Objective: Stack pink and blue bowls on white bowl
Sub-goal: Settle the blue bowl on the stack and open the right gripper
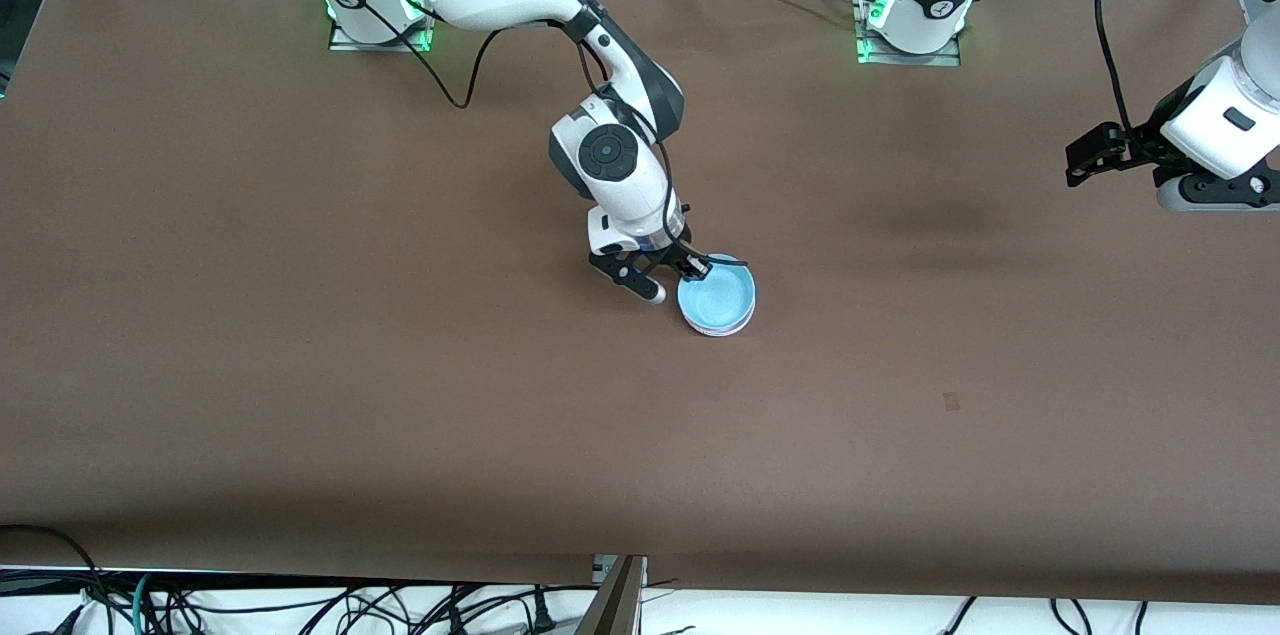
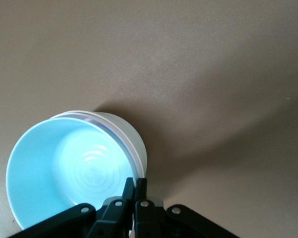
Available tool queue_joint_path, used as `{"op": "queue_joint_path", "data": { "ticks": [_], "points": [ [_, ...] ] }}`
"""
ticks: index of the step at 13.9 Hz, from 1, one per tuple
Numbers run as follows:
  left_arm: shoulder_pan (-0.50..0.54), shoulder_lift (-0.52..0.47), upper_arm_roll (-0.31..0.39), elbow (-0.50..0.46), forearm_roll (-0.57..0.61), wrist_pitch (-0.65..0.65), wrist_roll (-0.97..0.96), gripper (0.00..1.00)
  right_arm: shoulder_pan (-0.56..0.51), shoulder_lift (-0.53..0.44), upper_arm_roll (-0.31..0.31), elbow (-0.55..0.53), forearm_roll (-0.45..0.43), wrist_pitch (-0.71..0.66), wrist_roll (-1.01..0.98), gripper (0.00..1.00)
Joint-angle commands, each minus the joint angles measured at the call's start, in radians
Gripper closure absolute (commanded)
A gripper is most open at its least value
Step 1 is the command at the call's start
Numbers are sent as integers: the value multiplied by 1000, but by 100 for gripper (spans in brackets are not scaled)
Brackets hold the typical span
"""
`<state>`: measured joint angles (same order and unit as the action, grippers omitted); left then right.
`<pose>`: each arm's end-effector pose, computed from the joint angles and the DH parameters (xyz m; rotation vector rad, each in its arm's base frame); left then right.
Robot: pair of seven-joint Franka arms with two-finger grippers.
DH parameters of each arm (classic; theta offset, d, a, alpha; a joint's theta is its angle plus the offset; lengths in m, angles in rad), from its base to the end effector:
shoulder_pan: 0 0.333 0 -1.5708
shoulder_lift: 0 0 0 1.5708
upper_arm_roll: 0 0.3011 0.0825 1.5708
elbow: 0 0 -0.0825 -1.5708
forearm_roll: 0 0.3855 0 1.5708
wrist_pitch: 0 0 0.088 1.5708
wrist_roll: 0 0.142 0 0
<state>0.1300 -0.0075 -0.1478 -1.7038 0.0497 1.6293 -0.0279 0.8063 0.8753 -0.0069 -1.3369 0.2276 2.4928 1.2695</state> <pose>0.5514 -0.0032 0.5209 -3.0878 -0.0086 0.1018 0.5309 0.5527 0.1863 -2.6828 0.8729 -0.0111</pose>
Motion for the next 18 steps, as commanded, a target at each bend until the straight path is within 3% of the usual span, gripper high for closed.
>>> {"op": "queue_joint_path", "data": {
  "ticks": [1, 3, 4, 5, 6, 7, 14, 18],
  "points": [
    [2, 11, -1, 29, -13, -25, 9, 0, 7, 4, -7, 15, -14, -3, 2, 100],
    [2, 11, -1, 29, -13, -25, 9, 0, 7, 4, -7, 15, -14, -3, 1, 100],
    [0, 11, -1, 29, -13, -25, 9, 0, 7, 4, -10, 15, -16, -3, -1, 95],
    [2, 11, -1, 29, -13, -25, 9, 0, 5, 1, -12, 16, -16, -3, -2, 62],
    [0, 11, -1, 29, -13, -25, 9, 0, 4, -4, -12, 18, -14, -5, -2, 22],
    [2, 11, -1, 29, -13, -25, 9, 0, 5, -9, -13, 21, -13, -6, 5, 1],
    [0, 11, -1, 29, -13, -25, 8, 0, -1, -88, -22, 24, -4, -92, 11, 0],
    [0, 12, -1, 30, -13, -25, 8, 0, -24, -206, -117, 24, 2, -254, -4, 0]
  ]
}}
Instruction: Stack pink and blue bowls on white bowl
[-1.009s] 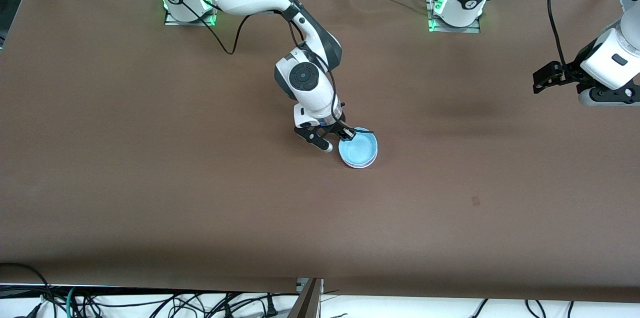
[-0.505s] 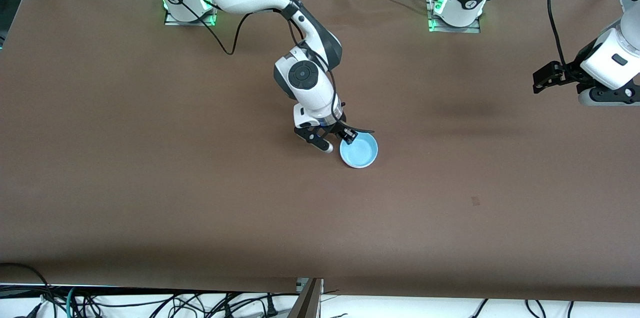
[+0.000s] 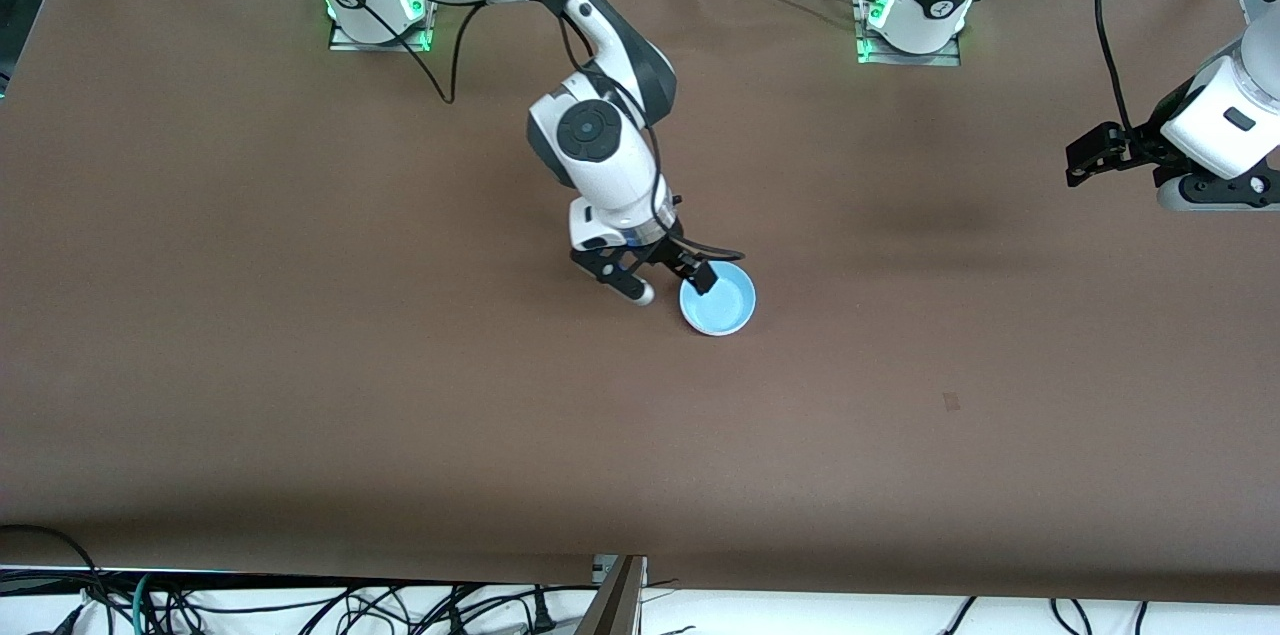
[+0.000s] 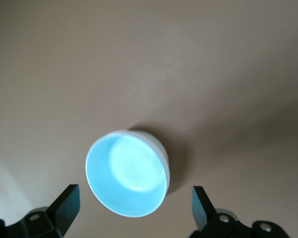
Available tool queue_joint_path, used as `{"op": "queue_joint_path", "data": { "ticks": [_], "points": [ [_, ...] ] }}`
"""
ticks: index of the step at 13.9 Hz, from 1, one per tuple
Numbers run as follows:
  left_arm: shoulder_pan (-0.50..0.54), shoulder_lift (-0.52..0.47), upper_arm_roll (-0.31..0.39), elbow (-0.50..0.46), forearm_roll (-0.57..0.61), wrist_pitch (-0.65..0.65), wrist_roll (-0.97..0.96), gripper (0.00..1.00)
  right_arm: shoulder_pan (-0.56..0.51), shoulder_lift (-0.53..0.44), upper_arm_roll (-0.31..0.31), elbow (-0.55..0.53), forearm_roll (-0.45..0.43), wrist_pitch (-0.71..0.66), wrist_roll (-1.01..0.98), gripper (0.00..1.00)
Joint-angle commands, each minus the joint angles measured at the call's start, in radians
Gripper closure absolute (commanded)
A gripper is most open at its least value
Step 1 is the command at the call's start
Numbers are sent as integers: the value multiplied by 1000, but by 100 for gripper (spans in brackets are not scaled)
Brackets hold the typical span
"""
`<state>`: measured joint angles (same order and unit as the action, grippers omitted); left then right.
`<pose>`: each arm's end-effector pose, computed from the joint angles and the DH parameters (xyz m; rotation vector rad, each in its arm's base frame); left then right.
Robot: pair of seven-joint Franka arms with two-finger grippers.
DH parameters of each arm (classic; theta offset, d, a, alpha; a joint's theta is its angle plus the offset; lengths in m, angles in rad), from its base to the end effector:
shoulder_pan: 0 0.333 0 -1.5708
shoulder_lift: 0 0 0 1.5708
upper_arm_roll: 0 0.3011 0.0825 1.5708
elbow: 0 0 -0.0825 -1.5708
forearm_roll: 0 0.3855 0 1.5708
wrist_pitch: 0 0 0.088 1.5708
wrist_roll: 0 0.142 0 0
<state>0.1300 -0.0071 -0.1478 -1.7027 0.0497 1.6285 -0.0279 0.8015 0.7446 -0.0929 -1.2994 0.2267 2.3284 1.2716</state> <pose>0.5515 -0.0032 0.5211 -3.0878 -0.0087 0.1019 0.5680 0.5205 0.2868 -2.6773 0.9193 -0.0735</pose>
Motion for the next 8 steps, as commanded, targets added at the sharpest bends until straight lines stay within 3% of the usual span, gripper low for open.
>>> {"op": "queue_joint_path", "data": {
  "ticks": [1, 3, 8],
  "points": [
    [0, 10, -1, 29, -13, -24, 8, 0, -54, -120, -33, -15, 13, -125, -14, 0],
    [0, 10, -1, 29, -13, -24, 8, 0, -102, -203, -40, -18, 10, -226, -123, 0],
    [0, 10, -1, 29, -13, -24, 8, 0, -122, -373, -169, -23, -9, -623, -499, 0]
  ]
}}
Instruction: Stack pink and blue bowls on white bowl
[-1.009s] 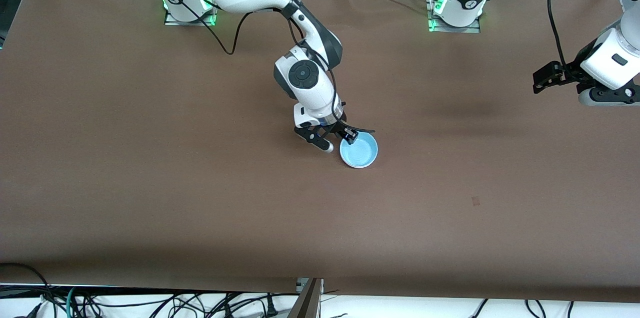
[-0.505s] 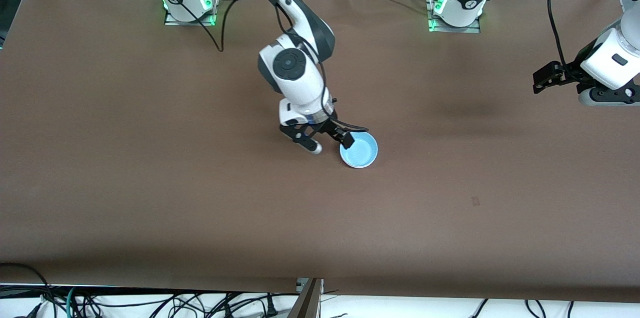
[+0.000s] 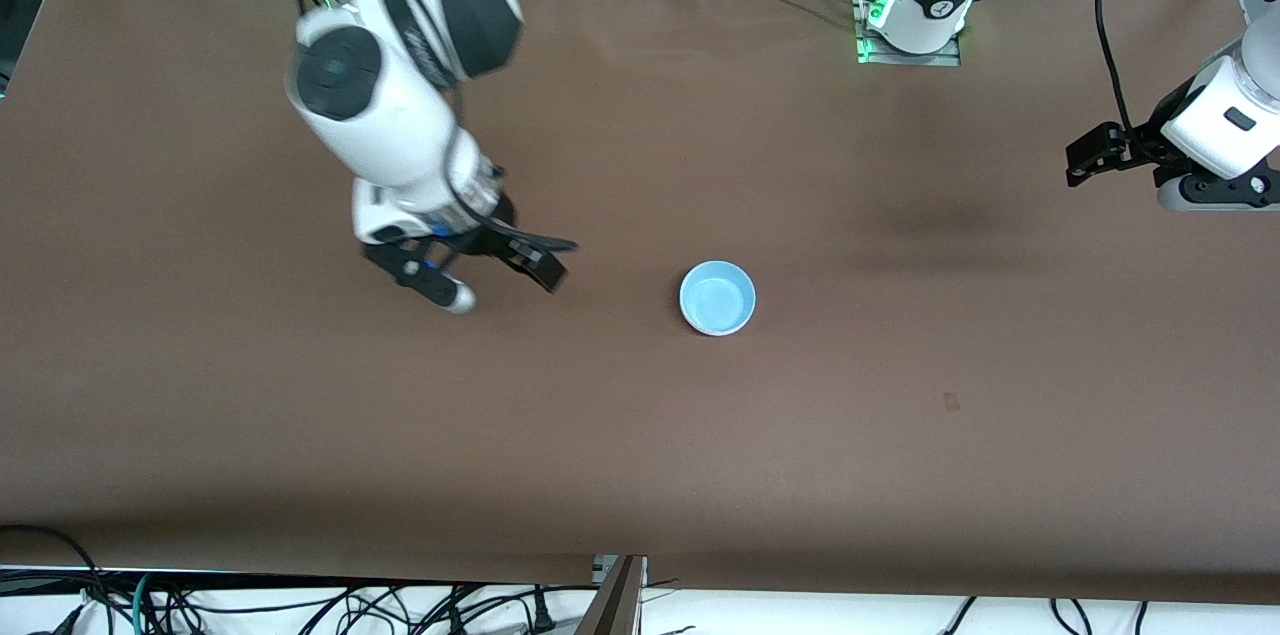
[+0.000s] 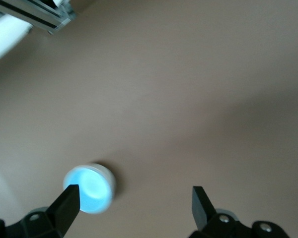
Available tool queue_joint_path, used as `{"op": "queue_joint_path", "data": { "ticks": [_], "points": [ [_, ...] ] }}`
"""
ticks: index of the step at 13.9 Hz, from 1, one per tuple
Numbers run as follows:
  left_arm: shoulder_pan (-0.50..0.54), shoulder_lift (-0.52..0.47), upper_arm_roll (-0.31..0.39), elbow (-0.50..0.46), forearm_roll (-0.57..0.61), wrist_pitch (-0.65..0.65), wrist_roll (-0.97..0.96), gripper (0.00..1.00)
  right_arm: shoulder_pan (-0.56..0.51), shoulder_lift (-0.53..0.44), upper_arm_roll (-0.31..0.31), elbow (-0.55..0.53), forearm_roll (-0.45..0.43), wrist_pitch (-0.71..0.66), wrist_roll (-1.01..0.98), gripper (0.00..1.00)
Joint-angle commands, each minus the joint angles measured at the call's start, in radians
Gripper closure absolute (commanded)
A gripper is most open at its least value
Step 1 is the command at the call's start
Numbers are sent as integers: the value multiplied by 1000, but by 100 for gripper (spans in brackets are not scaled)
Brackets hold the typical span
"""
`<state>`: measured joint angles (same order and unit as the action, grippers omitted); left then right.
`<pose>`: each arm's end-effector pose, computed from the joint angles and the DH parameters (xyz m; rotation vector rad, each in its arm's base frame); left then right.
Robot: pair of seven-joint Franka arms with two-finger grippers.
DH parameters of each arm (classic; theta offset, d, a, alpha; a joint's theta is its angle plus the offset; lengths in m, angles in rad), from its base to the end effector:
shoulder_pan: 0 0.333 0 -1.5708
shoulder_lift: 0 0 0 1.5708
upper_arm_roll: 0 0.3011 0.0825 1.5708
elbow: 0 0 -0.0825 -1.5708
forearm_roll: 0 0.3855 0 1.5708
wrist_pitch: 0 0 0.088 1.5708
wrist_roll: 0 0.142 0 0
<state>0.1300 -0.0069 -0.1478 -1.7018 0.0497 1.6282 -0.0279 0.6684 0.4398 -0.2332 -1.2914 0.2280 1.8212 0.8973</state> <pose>0.5516 -0.0032 0.5214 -3.0879 -0.0087 0.1013 0.6075 0.3422 0.4637 -2.8944 0.7098 -0.0017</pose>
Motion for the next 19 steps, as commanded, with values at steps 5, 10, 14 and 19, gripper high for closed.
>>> {"op": "queue_joint_path", "data": {
  "ticks": [5, 10, 14, 19],
  "points": [
    [0, 10, -1, 28, -13, -24, 8, 0, 11, -252, -130, -152, -87, -275, -495, 0],
    [0, 10, -2, 28, -13, -27, 10, 0, 11, -405, -218, -313, -157, -263, -679, 0],
    [-1, 10, -3, 28, -13, -27, 10, 0, 11, -391, -261, -336, -156, -229, -756, 0],
    [0, 10, -3, 28, -13, -27, 16, 0, -30, -381, -262, -322, -165, -218, -758, 0]
  ]
}}
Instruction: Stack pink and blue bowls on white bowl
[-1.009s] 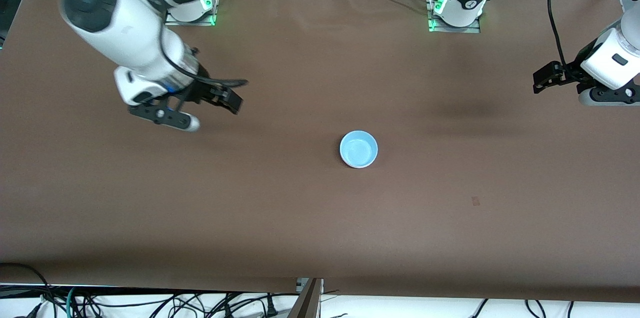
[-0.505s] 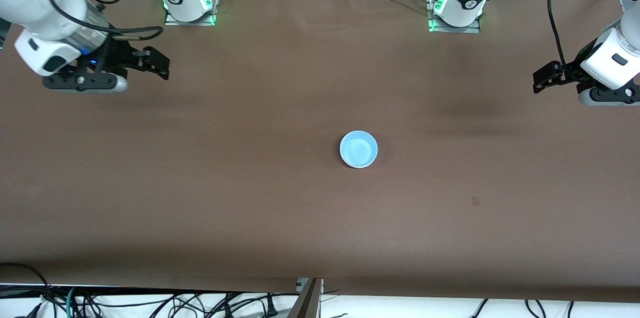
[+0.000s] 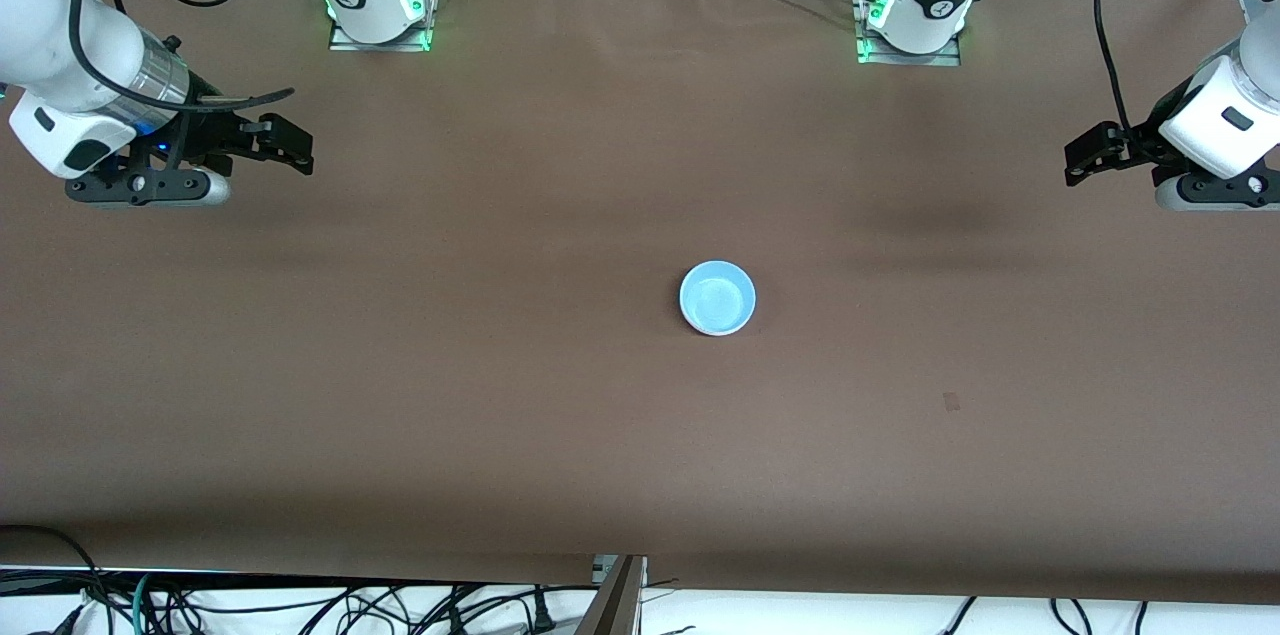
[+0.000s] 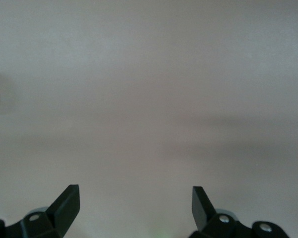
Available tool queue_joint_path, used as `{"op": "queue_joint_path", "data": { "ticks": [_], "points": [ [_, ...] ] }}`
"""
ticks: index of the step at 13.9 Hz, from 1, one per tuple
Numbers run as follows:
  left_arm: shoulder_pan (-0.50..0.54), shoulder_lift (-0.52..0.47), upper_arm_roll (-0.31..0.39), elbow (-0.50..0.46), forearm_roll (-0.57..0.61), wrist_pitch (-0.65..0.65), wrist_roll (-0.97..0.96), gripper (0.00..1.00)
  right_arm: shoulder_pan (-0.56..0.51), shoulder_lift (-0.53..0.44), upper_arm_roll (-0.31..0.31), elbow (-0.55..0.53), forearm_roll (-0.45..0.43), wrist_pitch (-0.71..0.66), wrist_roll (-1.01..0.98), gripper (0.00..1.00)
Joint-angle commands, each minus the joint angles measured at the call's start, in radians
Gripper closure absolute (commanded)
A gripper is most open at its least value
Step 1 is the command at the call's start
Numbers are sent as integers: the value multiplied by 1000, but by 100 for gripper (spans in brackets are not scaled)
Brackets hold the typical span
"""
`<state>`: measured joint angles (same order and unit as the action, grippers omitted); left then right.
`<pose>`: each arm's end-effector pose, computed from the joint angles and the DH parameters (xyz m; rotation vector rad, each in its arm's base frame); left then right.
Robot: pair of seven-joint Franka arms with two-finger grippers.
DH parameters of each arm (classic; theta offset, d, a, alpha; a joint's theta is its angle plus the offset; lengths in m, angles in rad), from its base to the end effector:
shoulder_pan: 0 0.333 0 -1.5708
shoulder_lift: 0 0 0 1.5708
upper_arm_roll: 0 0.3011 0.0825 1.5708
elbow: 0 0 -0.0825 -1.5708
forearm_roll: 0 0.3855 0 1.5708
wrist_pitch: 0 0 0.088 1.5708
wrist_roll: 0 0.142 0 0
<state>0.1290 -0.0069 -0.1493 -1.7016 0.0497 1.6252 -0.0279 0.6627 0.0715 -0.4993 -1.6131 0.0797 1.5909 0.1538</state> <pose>0.5511 -0.0046 0.5213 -3.0876 -0.0050 0.1055 0.5584 0.1105 0.5209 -3.1070 -0.0066 0.1414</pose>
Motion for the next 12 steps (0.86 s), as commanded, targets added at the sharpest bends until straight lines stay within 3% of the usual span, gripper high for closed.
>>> {"op": "queue_joint_path", "data": {
  "ticks": [1, 4, 5, 7, 12],
  "points": [
    [1, 10, -1, 28, -13, -25, 14, 0, -110, -21, 49, -7, -21, 9, -22, 0],
    [0, 10, -4, 28, -13, -30, 10, 0, -552, -27, 496, -7, -27, 1, -101, 0],
    [0, 11, -15, 30, -11, -30, 8, 0, -634, -33, 584, -16, -32, 3, -106, 0],
    [0, 10, -16, 30, -11, -30, 8, 0, -650, -58, 604, -51, -47, 12, -129, 0],
    [6, 10, -13, 30, -11, -37, 11, 0, -653, -58, 578, -42, -54, -9, -220, 0]
  ]
}}
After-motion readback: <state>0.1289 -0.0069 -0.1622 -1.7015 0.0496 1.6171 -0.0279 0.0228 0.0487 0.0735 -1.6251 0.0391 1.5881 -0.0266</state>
